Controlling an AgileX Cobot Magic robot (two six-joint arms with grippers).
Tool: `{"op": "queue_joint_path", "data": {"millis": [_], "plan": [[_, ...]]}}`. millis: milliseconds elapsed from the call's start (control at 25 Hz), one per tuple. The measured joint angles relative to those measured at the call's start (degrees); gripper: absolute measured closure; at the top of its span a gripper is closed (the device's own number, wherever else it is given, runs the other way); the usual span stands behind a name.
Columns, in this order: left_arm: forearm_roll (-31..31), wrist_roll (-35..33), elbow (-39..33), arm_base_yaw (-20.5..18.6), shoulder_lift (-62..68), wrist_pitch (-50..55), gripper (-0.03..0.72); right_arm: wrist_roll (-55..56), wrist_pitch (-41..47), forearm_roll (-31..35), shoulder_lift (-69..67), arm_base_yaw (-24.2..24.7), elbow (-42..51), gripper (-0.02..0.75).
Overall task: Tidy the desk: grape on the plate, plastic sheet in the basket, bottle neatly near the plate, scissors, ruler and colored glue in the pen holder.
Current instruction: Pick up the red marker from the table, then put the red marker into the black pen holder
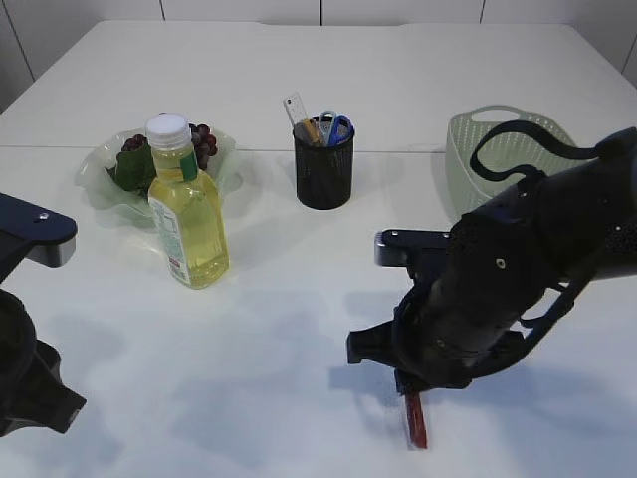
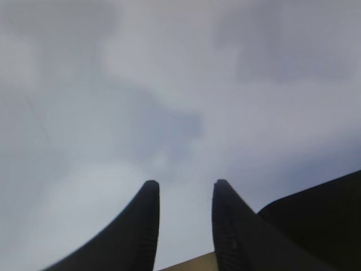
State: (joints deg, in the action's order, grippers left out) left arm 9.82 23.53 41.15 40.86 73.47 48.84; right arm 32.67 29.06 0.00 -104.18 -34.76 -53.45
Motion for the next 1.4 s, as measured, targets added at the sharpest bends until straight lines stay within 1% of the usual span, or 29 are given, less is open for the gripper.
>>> {"op": "queue_joint_path", "data": {"millis": [120,280,440,760,880,1040,1200,1400], "plan": [[0.00,0.00,0.00,0.00,0.00,0.00,0.450,-8.89,0.78,0.00,0.00,0.00,-0.44,0.603],[-0.10,0.00,0.00,0.00,0.00,0.00,0.450,-19.86,2.79,0.00,0.00,0.50,-4.35,0.603],[-0.35,0.00,0.00,0.00,0.00,0.00,0.450,-26.80,5.07,0.00,0.00,3.11,-10.62,0.603],[-2.52,0.00,0.00,0.00,0.00,0.00,0.451,-34.70,6.63,-0.30,0.00,11.17,-24.10,0.603],[-2.59,0.00,0.00,0.00,0.00,0.00,0.451,-35.33,6.05,-0.41,-0.32,13.45,-29.41,0.603],[-2.76,0.00,0.00,0.00,0.00,0.00,0.450,-35.94,3.74,-0.41,-2.42,15.21,-36.31,0.603],[-3.34,0.00,0.00,0.00,0.00,0.00,0.450,-37.17,2.02,2.03,-5.89,15.47,-42.83,0.603],[-3.52,0.00,0.00,0.00,0.00,0.00,0.450,-42.90,1.58,10.24,-12.87,15.47,-50.73,0.603]]}}
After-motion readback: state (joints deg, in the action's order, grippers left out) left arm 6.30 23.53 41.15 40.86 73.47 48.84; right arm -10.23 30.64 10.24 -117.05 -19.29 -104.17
